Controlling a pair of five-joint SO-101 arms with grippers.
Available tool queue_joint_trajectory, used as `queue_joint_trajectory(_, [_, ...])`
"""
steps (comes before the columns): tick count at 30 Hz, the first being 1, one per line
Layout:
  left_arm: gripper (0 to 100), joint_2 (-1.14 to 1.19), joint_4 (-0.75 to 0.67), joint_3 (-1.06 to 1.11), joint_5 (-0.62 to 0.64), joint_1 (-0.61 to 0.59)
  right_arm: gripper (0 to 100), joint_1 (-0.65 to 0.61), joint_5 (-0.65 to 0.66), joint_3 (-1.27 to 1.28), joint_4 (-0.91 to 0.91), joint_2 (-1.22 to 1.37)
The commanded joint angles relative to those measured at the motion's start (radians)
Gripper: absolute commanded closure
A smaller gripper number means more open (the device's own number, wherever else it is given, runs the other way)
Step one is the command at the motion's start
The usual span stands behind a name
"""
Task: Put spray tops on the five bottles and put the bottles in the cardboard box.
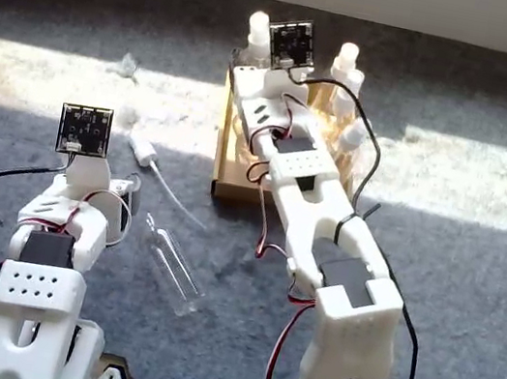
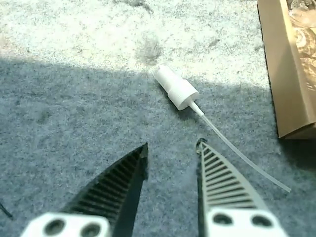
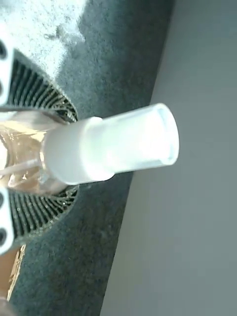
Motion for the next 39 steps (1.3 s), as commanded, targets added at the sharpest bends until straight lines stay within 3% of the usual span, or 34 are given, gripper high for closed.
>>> queue_joint_trajectory(1, [85,-0.012,-0.021,-0.005,-0.006,-0.005,89.4,-0.012,0.006,-0.005,0.031,-0.015])
queue_joint_trajectory(22, [85,-0.012,-0.021,-0.005,-0.006,-0.005,87.2,-0.012,0.008,-0.004,0.039,-0.015])
queue_joint_trajectory(27, [85,-0.012,-0.021,-0.005,-0.006,-0.007,78.9,-0.013,0.006,0.021,0.039,-0.016])
queue_joint_trajectory(39, [85,-0.012,-0.021,-0.005,-0.006,-0.007,78.5,-0.022,0.006,0.027,0.039,-0.016])
